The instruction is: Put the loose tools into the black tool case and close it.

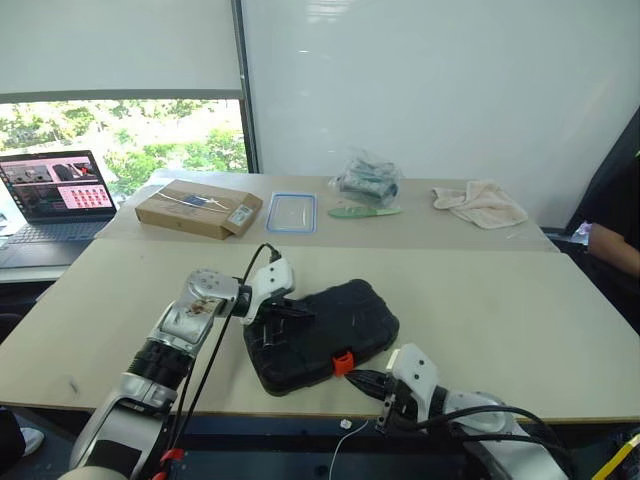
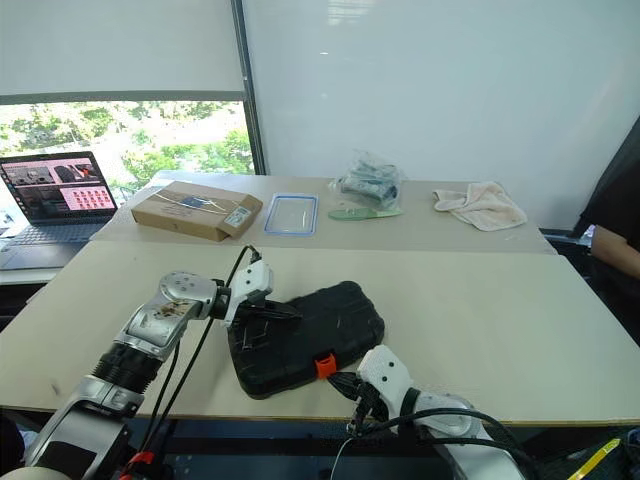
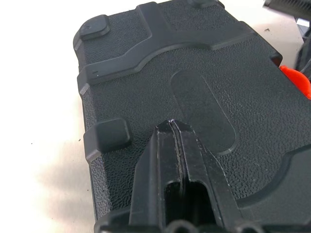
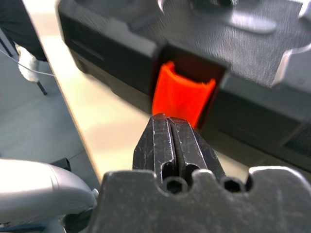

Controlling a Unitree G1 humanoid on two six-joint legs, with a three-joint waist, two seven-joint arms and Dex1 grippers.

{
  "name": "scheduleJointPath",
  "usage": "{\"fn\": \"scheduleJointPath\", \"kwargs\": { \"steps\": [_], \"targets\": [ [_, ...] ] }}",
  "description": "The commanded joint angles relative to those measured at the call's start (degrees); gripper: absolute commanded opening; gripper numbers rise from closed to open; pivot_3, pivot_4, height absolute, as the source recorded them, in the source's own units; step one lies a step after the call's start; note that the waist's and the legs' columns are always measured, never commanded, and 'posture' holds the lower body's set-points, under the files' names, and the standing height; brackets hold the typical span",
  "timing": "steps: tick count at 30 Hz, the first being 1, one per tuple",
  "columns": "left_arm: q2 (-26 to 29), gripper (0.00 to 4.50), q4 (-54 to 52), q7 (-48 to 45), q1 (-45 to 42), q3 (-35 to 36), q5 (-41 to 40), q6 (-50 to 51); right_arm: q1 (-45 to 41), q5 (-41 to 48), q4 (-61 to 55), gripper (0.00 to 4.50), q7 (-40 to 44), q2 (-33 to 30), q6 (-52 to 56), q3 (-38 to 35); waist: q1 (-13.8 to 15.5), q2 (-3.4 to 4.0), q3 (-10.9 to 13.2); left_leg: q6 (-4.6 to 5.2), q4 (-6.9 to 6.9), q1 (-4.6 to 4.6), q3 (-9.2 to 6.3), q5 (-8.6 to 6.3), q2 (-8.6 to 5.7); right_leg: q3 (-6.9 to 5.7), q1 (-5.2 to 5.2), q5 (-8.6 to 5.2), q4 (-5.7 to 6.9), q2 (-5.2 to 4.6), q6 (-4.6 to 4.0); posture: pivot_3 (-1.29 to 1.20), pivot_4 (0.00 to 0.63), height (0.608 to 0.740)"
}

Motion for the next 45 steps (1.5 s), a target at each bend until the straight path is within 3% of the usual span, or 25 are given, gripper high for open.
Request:
{"fn": "scheduleJointPath", "kwargs": {
  "steps": [1, 33, 37, 41, 44, 45],
  "targets": [
    [0.56, 0.00, 4.79, -0.80, 3.46, -5.63, 4.78, 2.44, -1.90, -0.29, 0.06, 0.05, 0.09, 0.47, -2.01, -0.86, 0.00, 0.00, 0.00, 0.00, 0.00, 0.00, 0.00, 0.00, 0.00, 0.00, 0.00, 0.00, 0.00, 0.00, 0.00, 0.00, 0.150, 0.740],
    [-0.47, 0.00, 6.91, 0.48, 4.69, -7.06, 5.76, 4.61, -8.66, -0.67, 2.52, 0.05, 0.14, 5.11, -1.21, -0.44, -0.35, 0.02, 0.00, -0.01, 0.00, 0.06, -0.01, 0.01, 0.10, 0.00, -0.02, 0.01, 0.03, 0.00, 0.00, 0.00, 0.150, 0.740],
    [-1.48, 0.00, 6.71, 1.37, 5.66, -1.82, 1.57, -0.60, -6.93, 0.36, 0.92, 0.05, 2.01, 3.02, -1.44, -1.75, -0.34, 0.07, 0.00, -0.01, 0.00, 0.05, -0.02, 0.01, 0.11, 0.00, -0.04, 0.01, 0.03, -0.03, 0.00, 0.00, 0.150, 0.740],
    [-0.56, 0.00, 3.61, -0.87, 8.11, 8.06, -6.41, -6.65, -2.80, 4.97, -1.97, 0.05, 5.63, -1.17, -3.18, -8.30, -0.38, 0.23, 0.12, -0.01, -0.03, -0.11, 0.00, 0.00, 0.10, 0.00, -0.22, 0.04, 0.01, -0.09, -0.04, 0.00, 0.150, 0.740],
    [2.77, 0.69, -0.88, -0.97, 12.11, 15.13, -11.11, -7.74, 0.44, 9.71, -3.26, 0.78, 9.53, -4.83, -4.56, -15.62, -0.93, 0.27, 0.17, 0.02, -0.19, -0.15, 0.03, -0.05, 0.10, 0.00, -0.29, 0.32, -0.04, -0.06, -0.17, 0.00, 0.150, 0.740],
    [4.27, 1.11, -2.23, -0.74, 13.74, 16.73, -11.63, -8.14, 1.55, 10.55, -2.92, 1.15, 10.93, -6.16, -5.53, -17.79, -1.12, 0.22, 0.20, 0.02, -0.35, -0.16, 0.05, -0.06, 0.09, 0.01, -0.35, 0.32, -0.07, -0.07, -0.14, 0.00, 0.150, 0.740]
  ]
}}
